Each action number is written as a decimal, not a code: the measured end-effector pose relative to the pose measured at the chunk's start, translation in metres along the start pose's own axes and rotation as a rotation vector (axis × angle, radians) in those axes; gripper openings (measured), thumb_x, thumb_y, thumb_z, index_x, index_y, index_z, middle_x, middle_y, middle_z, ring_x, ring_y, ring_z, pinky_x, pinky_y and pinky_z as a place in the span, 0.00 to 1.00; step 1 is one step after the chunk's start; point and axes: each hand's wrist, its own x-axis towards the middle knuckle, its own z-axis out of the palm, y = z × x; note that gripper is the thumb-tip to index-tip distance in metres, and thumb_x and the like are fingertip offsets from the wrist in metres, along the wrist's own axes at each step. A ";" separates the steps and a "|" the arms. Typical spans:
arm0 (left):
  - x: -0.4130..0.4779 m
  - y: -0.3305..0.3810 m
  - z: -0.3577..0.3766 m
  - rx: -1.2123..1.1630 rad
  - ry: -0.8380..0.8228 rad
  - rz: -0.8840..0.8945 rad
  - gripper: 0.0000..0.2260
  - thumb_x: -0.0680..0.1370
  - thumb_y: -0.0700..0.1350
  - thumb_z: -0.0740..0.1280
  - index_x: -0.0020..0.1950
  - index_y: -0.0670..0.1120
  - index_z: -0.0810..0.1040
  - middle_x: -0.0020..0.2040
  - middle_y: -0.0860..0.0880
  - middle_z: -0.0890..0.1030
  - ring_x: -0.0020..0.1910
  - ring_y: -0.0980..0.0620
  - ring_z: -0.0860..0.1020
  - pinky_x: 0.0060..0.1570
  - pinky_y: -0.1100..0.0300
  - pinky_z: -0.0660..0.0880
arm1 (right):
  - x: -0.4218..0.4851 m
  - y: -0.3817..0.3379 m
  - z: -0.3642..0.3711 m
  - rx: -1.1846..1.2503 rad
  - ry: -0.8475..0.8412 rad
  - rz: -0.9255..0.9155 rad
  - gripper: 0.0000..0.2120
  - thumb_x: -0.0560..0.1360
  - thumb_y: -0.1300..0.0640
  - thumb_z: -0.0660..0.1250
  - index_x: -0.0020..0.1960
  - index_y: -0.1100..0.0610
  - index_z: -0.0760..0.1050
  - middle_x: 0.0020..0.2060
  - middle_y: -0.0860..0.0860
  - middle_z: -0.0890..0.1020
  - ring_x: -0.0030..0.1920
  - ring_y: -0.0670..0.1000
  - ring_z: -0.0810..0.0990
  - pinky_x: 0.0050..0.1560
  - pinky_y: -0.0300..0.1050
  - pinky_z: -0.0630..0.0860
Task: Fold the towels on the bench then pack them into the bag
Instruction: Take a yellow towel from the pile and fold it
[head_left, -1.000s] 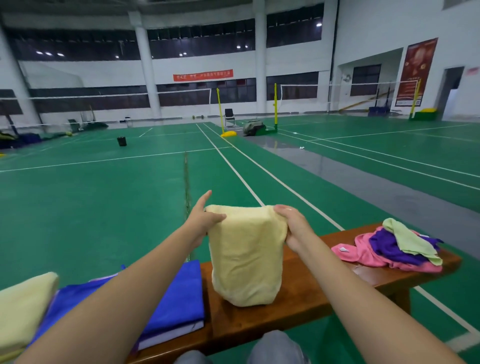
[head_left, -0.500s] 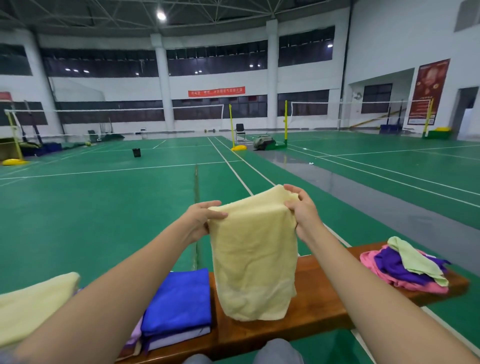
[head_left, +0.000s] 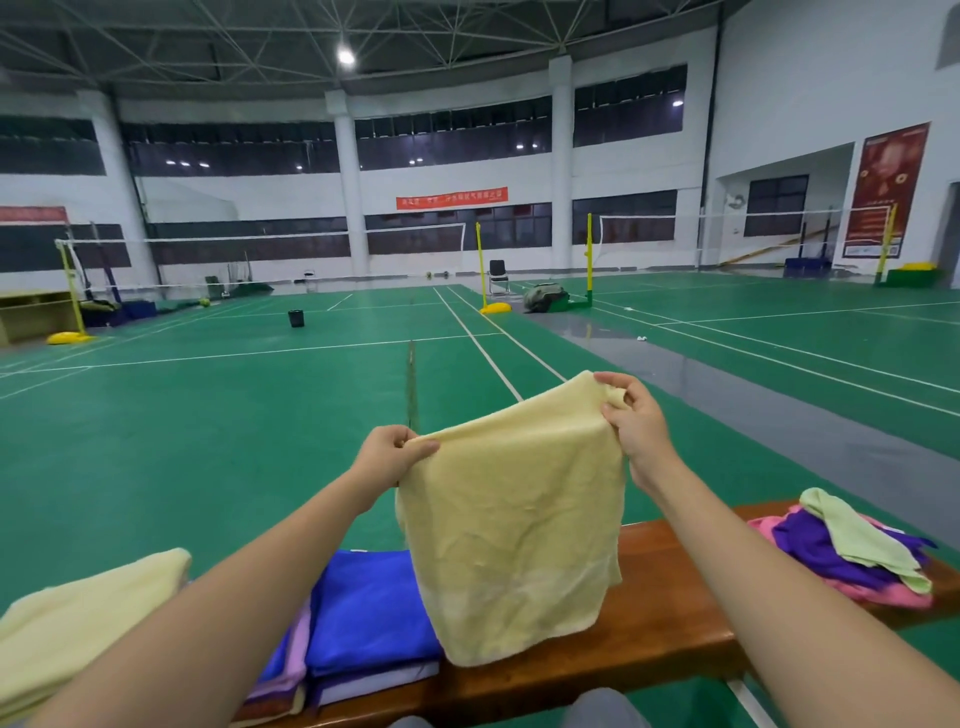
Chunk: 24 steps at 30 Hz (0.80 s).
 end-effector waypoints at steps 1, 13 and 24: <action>-0.002 0.001 0.001 -0.021 -0.004 0.000 0.11 0.77 0.46 0.68 0.38 0.44 0.69 0.32 0.48 0.69 0.31 0.51 0.67 0.31 0.61 0.67 | 0.000 0.000 0.000 -0.017 -0.004 -0.015 0.20 0.77 0.71 0.56 0.51 0.48 0.76 0.51 0.48 0.75 0.48 0.46 0.74 0.42 0.38 0.72; -0.004 0.003 -0.006 -0.384 -0.050 -0.180 0.14 0.68 0.27 0.71 0.50 0.41 0.78 0.44 0.43 0.77 0.42 0.48 0.76 0.41 0.57 0.75 | 0.014 0.007 -0.008 0.027 0.015 -0.068 0.20 0.76 0.71 0.59 0.48 0.45 0.77 0.52 0.52 0.76 0.55 0.51 0.73 0.52 0.47 0.73; -0.011 0.013 -0.003 0.135 -0.150 -0.143 0.11 0.81 0.51 0.58 0.52 0.46 0.75 0.42 0.47 0.76 0.35 0.51 0.78 0.37 0.53 0.81 | 0.013 -0.003 -0.015 -0.039 0.025 -0.101 0.17 0.76 0.72 0.58 0.54 0.53 0.76 0.49 0.44 0.75 0.51 0.42 0.72 0.53 0.43 0.70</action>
